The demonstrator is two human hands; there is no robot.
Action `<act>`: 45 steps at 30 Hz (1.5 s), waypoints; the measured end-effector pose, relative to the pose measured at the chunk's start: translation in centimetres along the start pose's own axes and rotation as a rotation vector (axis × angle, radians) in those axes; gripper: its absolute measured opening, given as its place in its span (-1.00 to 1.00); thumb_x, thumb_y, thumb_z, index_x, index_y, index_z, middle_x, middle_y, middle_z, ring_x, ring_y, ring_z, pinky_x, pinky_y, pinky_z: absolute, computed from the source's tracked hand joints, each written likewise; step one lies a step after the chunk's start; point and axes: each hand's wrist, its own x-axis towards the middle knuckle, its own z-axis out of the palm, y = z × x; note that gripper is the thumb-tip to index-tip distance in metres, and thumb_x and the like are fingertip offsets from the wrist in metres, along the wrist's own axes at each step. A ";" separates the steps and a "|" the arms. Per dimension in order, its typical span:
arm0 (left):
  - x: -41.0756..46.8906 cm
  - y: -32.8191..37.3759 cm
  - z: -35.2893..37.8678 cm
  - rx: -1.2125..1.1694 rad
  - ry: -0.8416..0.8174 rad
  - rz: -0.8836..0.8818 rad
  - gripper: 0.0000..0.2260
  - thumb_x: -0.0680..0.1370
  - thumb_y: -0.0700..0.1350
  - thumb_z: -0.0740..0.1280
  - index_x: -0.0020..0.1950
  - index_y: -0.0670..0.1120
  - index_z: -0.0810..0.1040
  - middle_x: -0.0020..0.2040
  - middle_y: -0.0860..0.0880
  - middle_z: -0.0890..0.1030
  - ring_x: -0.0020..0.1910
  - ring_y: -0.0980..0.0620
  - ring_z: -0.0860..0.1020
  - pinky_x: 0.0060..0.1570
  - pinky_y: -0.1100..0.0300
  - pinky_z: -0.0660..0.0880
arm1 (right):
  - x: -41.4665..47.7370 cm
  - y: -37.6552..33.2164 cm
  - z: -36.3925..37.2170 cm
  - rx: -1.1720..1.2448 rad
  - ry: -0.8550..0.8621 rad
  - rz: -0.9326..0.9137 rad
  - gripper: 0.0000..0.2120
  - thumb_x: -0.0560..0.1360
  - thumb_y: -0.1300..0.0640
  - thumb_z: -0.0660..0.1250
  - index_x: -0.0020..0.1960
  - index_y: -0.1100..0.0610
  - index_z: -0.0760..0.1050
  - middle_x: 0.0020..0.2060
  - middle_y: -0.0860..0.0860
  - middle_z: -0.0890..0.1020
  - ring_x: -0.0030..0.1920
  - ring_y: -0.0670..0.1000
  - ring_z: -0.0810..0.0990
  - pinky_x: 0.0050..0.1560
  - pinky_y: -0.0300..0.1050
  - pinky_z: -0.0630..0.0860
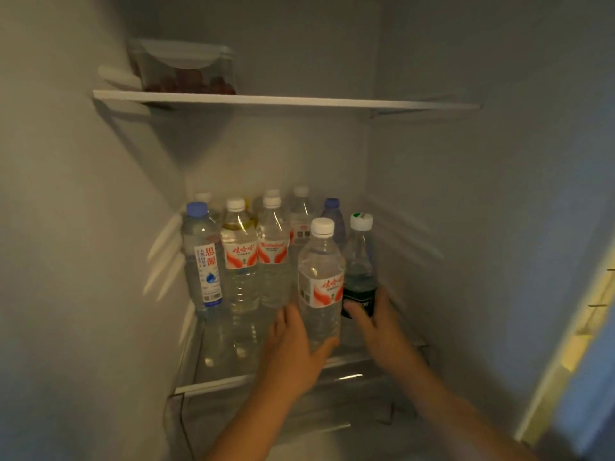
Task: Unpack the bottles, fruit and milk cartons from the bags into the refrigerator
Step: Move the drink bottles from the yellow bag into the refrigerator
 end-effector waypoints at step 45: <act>-4.8 -2.5 -1.8 0.478 0.391 0.147 -0.64 0.53 0.18 0.31 0.20 -0.01 0.55 0.29 -0.02 0.53 0.35 -0.15 0.41 0.26 -0.09 0.37 | -4.0 3.0 4.4 -0.536 0.202 -0.198 -0.50 0.55 -0.01 0.28 0.42 0.20 0.43 0.40 0.09 0.47 0.42 0.12 0.40 0.46 -0.03 0.26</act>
